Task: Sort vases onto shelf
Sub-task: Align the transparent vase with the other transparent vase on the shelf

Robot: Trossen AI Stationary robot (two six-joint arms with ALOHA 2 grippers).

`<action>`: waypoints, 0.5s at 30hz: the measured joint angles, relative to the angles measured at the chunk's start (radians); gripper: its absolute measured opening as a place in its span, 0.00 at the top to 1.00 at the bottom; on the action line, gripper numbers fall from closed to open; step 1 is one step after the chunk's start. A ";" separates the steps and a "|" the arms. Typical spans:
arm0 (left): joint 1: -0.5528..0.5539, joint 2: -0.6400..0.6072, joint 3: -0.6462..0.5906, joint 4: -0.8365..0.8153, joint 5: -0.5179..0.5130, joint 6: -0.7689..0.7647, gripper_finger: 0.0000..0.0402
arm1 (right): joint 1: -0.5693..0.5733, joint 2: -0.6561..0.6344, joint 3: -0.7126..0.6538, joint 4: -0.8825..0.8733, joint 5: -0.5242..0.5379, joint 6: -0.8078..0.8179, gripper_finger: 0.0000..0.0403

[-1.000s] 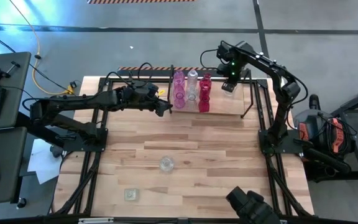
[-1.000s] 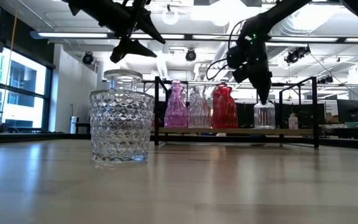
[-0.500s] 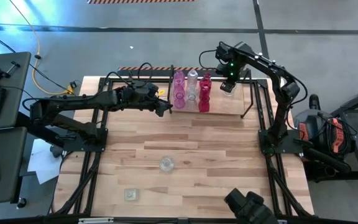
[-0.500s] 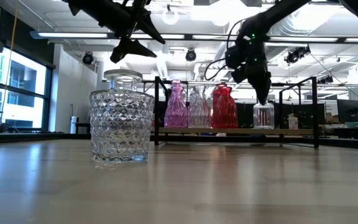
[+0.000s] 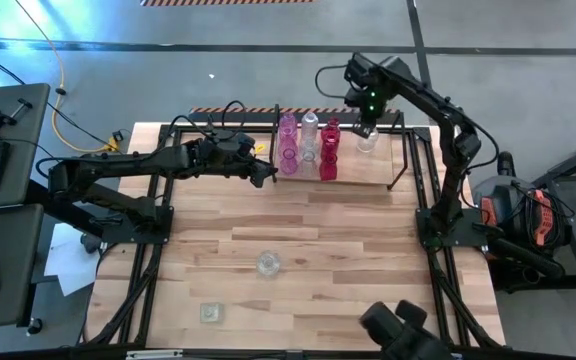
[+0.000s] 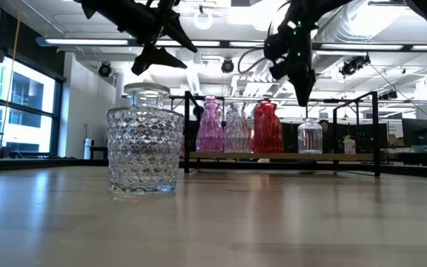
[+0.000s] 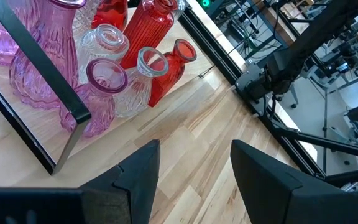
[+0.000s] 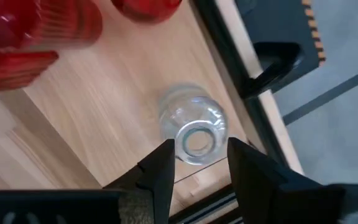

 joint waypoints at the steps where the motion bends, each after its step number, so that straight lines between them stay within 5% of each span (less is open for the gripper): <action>1: 0.000 0.000 0.000 0.000 0.000 0.000 0.54 | 0.000 0.000 0.019 -0.009 0.000 0.002 0.68; 5: 0.000 0.000 0.000 0.000 0.000 0.005 0.54 | 0.004 0.000 0.094 -0.049 -0.027 0.034 0.68; 11: 0.003 -0.007 0.000 -0.004 0.042 0.004 0.54 | 0.066 0.000 0.197 -0.076 -0.338 0.092 0.68; 15: 0.020 -0.102 0.004 -0.030 0.074 0.059 0.54 | 0.163 -0.005 0.244 -0.082 -0.348 0.120 0.68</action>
